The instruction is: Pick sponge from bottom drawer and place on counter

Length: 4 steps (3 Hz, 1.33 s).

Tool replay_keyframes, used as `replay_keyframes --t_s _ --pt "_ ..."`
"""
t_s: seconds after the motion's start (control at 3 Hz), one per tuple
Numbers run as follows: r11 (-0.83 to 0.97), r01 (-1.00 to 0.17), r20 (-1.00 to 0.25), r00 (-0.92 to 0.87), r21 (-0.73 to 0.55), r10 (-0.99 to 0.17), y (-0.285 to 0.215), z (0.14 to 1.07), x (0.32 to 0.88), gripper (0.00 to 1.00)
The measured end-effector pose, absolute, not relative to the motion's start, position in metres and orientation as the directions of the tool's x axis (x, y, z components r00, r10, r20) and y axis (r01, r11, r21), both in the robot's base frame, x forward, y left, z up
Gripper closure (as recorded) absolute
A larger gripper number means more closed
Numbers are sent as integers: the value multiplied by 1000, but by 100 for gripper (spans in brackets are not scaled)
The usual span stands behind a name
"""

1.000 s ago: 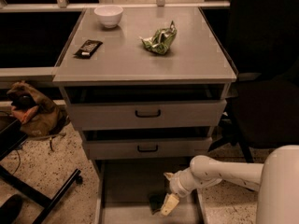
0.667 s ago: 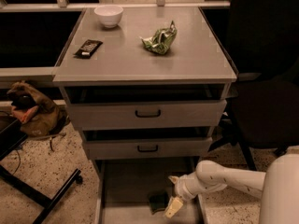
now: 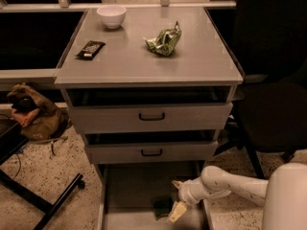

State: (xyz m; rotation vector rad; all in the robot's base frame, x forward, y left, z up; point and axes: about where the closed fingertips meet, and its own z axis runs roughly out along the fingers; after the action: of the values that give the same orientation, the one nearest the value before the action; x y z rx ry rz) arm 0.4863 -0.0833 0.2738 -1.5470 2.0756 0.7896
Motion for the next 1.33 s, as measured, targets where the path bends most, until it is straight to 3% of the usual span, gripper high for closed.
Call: replay_keyframes --t_s 0.67,1.33 --pt "199 -962 -692 -273 187 -669 -59 192 511 0" --pt "184 -964 -679 -267 194 -684 -51 176 504 0"
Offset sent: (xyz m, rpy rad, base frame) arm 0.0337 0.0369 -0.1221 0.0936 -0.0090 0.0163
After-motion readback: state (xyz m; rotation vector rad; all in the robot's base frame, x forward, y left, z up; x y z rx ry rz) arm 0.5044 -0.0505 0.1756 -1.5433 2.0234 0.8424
